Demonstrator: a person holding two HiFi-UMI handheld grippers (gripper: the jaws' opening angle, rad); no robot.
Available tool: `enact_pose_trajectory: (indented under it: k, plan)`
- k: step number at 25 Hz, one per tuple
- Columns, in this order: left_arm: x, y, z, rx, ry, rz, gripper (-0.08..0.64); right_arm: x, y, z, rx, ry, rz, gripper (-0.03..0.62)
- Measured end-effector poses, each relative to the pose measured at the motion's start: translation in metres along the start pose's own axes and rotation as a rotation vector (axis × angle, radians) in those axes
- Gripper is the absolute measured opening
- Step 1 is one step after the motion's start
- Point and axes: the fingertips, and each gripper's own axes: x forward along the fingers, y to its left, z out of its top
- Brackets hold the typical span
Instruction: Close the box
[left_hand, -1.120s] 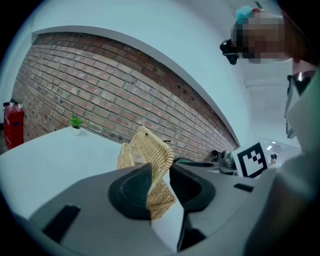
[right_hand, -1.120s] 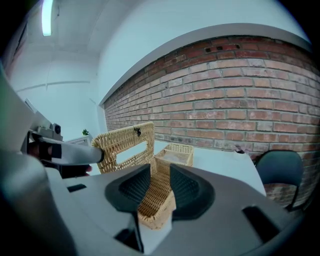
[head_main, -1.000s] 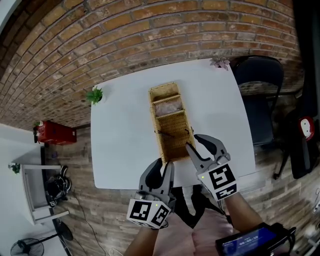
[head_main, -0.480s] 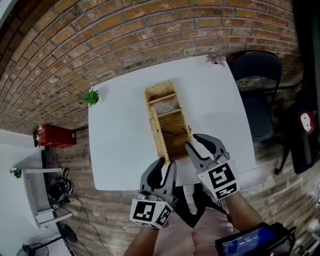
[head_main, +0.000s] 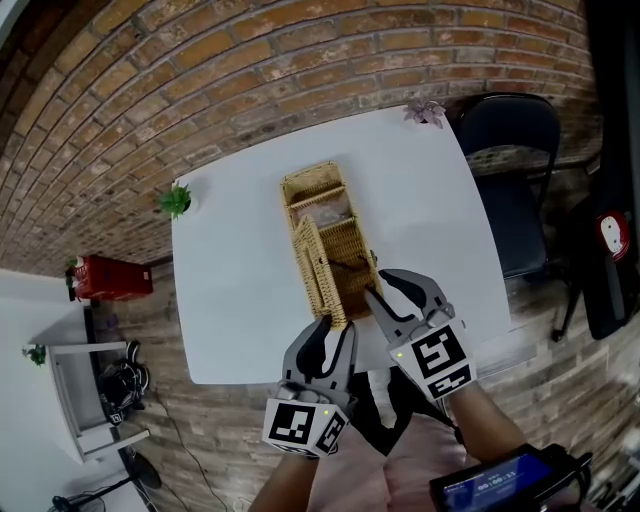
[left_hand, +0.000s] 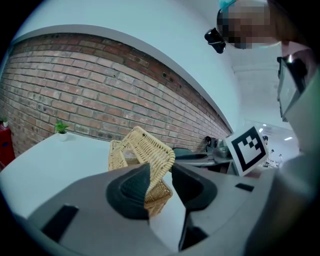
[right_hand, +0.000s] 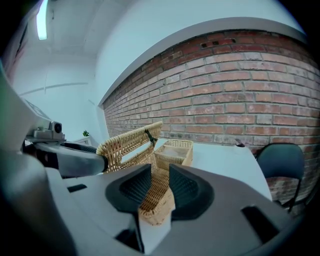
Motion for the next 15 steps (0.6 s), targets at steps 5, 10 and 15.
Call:
enact_pose_trajectory:
  k: [5, 10, 15]
  plan:
    - [0.0038, -0.0032, -0.0021, 0.0, 0.012, -0.017, 0.144, 0.0026, -0.0004, -0.0018, 0.011, 0.003, 0.007, 0.114]
    - [0.007, -0.0076, -0.0045, 0.023, 0.028, -0.03, 0.15, 0.004, -0.0024, -0.0049, 0.017, 0.009, 0.008, 0.113]
    - [0.0101, -0.0106, -0.0079, 0.018, 0.038, -0.047, 0.158, 0.0053, -0.0047, -0.0083, 0.029, 0.01, 0.004, 0.112]
